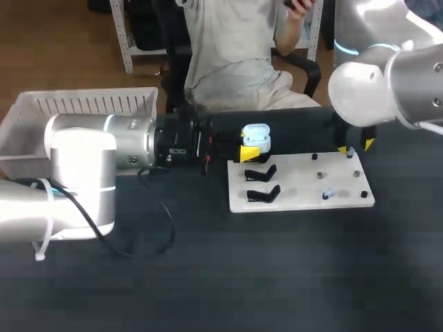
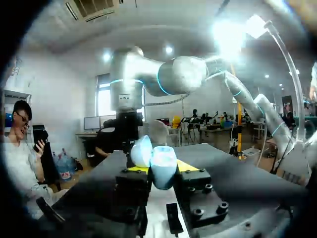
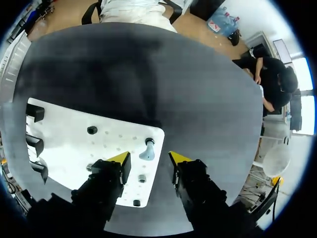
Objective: Pick up each earbud case from the left stands, insert the matching earbuds, close the lid, and place the case in the box.
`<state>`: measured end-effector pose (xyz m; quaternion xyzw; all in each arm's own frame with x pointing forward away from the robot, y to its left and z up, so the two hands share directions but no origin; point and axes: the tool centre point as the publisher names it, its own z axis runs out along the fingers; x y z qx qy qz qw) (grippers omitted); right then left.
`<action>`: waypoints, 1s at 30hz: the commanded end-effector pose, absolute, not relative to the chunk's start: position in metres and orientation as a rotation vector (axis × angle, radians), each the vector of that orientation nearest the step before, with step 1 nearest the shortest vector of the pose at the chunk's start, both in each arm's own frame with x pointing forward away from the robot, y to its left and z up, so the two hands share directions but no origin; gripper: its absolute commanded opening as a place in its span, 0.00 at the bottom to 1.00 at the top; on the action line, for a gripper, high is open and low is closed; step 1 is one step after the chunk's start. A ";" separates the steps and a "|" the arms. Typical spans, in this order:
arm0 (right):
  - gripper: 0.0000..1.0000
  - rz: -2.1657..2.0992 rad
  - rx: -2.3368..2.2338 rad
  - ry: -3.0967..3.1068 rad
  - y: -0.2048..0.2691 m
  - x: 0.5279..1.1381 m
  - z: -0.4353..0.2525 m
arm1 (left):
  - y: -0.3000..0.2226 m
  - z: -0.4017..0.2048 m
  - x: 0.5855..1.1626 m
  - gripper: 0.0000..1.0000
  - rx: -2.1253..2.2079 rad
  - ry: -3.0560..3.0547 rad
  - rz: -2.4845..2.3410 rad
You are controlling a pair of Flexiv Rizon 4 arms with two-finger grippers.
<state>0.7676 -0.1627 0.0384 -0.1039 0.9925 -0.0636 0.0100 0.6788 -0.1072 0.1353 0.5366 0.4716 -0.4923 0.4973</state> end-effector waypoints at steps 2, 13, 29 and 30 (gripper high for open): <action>0.41 -0.204 -0.320 3.110 -0.159 0.772 0.033 | -0.108 0.135 0.677 0.00 1.294 1.140 -1.186; 0.33 -0.270 -0.285 3.092 -0.160 0.770 0.027 | -0.108 0.135 0.677 0.00 1.294 1.140 -1.186; 0.30 -0.272 -0.265 3.074 -0.161 0.766 0.026 | -0.108 0.135 0.677 0.00 1.294 1.140 -1.186; 0.29 -0.273 -0.264 3.073 -0.161 0.765 0.026 | -0.108 0.135 0.677 0.00 1.294 1.140 -1.186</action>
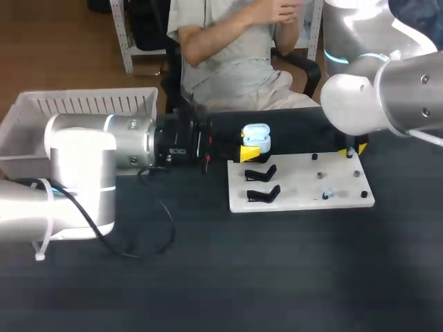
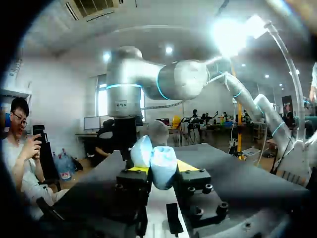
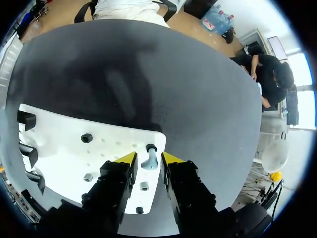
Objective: Pick up each earbud case from the left stands, insert the matching earbuds, close the lid, and place the case in the box.
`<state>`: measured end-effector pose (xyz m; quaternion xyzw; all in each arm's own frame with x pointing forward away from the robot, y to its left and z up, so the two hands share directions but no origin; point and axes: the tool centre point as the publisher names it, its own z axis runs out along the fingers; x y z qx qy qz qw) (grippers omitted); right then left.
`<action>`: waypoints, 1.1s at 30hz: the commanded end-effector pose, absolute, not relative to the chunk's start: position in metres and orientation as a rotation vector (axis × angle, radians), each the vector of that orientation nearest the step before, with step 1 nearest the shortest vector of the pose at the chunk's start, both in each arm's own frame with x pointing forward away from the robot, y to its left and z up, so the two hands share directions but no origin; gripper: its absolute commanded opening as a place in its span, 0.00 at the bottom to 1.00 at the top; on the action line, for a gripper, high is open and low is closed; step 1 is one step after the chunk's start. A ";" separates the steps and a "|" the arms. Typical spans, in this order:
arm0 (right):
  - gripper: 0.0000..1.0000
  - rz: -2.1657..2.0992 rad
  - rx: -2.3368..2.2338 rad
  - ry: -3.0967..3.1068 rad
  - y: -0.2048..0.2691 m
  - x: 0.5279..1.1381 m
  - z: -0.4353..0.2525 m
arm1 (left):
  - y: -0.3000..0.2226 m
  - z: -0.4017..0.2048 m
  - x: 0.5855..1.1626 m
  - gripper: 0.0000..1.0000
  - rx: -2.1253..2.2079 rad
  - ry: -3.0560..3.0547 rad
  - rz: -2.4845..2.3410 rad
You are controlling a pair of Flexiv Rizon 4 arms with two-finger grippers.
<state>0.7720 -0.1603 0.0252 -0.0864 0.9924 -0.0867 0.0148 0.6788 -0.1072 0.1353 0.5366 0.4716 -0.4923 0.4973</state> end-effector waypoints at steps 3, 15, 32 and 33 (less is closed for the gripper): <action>0.22 -0.280 -0.264 3.069 -0.161 0.765 0.027 | -0.108 0.135 0.677 0.00 1.294 1.140 -1.186; 0.00 -0.312 -0.260 3.064 -0.160 0.765 0.027 | -0.108 0.135 0.677 0.00 1.294 1.140 -1.186; 0.00 -0.285 -0.117 2.999 -0.145 0.721 0.078 | -0.108 0.135 0.677 0.00 1.294 1.140 -1.186; 0.00 -0.284 -0.110 2.990 -0.143 0.716 0.083 | -0.108 0.135 0.677 0.00 1.294 1.140 -1.186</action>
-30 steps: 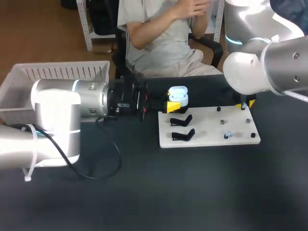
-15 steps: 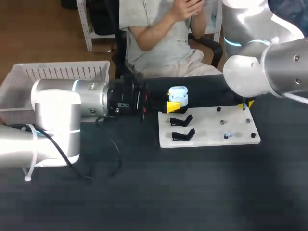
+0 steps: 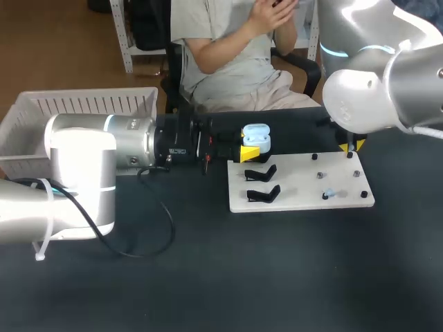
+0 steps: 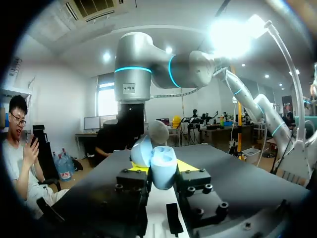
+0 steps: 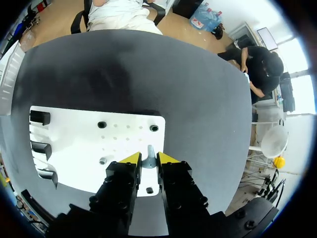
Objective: Pick up each earbud case from the left stands, insert the matching earbuds, close the lid, and place the case in the box.
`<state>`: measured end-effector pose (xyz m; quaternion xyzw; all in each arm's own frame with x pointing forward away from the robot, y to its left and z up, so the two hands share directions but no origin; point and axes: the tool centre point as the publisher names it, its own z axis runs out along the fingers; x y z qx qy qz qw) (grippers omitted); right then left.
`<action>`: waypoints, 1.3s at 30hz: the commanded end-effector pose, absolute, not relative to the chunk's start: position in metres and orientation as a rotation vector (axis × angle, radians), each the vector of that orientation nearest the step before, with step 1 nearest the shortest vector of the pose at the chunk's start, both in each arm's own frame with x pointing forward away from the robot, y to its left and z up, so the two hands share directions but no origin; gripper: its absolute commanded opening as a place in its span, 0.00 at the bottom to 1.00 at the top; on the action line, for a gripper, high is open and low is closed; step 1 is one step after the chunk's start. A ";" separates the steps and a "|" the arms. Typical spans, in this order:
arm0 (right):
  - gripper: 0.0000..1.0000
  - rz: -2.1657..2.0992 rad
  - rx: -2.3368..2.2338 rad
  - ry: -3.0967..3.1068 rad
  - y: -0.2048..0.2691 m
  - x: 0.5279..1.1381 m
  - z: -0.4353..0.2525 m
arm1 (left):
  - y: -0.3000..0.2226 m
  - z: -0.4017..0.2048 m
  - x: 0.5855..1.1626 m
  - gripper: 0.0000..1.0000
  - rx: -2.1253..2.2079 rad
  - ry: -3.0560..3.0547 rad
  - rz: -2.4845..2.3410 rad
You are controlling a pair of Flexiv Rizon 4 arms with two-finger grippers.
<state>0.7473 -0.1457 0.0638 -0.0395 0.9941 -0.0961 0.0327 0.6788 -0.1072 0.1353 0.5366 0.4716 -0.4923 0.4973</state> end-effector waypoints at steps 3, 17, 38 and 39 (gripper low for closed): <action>0.00 -0.257 -0.091 2.987 -0.130 0.698 0.100 | -0.108 0.135 0.677 0.00 1.294 1.140 -1.186; 0.00 -0.253 -0.036 3.046 -0.040 0.619 0.183 | -0.108 0.135 0.677 0.00 1.294 1.140 -1.186; 0.00 -0.261 -0.017 3.038 0.016 0.609 0.199 | -0.108 0.135 0.677 0.00 1.294 1.140 -1.186; 0.00 -0.261 -0.017 3.038 0.016 0.609 0.199 | -0.108 0.135 0.677 0.00 1.294 1.140 -1.186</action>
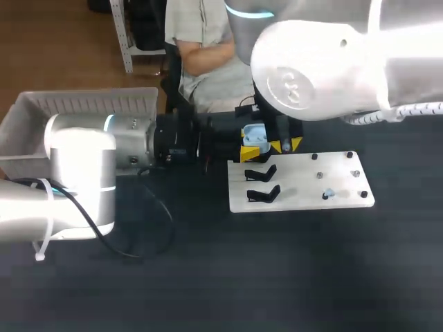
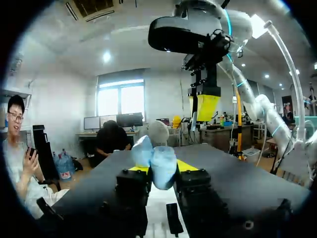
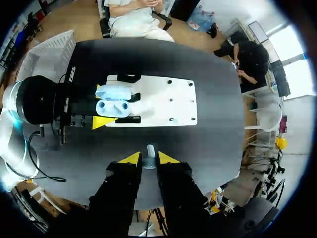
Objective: Pick up each earbud case from the left stands, insert the matching earbuds, close the lid, and place the case in the box.
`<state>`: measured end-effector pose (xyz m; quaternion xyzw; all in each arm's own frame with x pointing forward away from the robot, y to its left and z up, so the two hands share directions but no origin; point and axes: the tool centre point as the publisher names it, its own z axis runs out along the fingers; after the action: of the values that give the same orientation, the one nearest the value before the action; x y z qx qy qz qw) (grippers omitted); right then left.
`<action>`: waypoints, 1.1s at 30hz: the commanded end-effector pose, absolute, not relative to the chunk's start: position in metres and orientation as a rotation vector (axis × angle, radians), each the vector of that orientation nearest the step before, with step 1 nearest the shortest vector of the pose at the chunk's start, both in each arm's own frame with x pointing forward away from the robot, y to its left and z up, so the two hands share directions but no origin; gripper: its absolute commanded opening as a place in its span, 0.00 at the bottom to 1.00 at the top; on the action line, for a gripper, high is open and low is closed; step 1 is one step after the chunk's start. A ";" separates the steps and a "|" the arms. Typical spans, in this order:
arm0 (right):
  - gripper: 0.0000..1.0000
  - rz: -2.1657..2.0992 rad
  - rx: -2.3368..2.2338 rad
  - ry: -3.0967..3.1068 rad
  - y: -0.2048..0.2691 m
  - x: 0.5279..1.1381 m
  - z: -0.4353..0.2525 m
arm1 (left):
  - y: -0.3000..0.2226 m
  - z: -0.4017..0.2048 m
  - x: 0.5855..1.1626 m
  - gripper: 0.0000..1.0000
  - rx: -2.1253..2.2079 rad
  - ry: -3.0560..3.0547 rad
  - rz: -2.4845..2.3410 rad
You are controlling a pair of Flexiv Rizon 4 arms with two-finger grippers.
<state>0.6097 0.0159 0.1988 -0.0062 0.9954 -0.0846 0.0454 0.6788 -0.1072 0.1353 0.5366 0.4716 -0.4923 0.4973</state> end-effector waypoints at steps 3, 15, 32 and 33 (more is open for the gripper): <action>0.00 -0.261 -0.017 3.038 0.016 0.609 0.199 | -0.108 0.135 0.677 0.00 1.294 1.140 -1.186; 0.00 -0.115 0.468 3.025 0.034 0.636 0.209 | -0.108 0.135 0.677 0.00 1.294 1.140 -1.186; 0.00 -0.109 0.629 3.029 0.050 0.651 0.200 | -0.108 0.135 0.677 0.00 1.294 1.140 -1.186; 0.00 -0.109 0.629 3.029 0.050 0.651 0.200 | -0.108 0.135 0.677 0.00 1.294 1.140 -1.186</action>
<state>0.6518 0.0510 0.2001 0.2025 0.9784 -0.0352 0.0223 0.6788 -0.1072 0.1353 0.5366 0.4717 -0.4923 0.4973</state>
